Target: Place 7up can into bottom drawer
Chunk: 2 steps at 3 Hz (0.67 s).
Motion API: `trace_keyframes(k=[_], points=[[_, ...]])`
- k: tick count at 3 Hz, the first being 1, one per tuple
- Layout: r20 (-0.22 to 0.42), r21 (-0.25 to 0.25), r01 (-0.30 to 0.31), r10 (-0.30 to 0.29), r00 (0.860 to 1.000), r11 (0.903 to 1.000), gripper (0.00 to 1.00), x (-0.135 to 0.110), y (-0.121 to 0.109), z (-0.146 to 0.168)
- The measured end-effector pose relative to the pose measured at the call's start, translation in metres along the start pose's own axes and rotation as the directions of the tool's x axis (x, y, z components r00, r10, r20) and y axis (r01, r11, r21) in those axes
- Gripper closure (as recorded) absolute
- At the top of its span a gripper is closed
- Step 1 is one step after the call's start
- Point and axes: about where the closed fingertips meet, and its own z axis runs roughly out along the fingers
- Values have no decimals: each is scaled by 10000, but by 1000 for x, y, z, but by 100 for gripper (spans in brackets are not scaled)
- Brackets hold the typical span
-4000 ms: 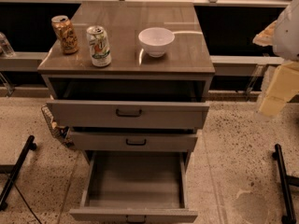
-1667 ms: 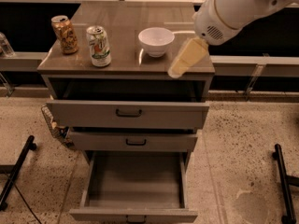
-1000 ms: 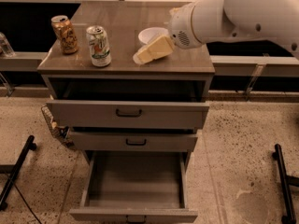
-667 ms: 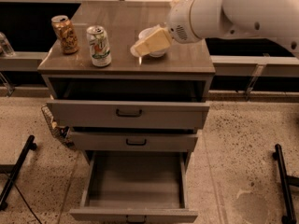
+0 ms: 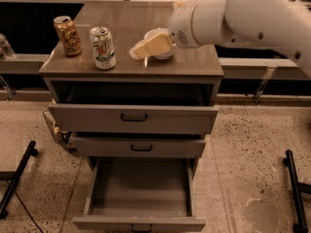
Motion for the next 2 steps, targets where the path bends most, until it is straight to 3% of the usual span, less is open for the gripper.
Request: trace_keyframes(k=[1, 2], points=[[1217, -62, -594, 597, 9908, 9982, 0, -7, 25, 40], [2170, -134, -1223, 1223, 9685, 9924, 0, -16, 42, 79]])
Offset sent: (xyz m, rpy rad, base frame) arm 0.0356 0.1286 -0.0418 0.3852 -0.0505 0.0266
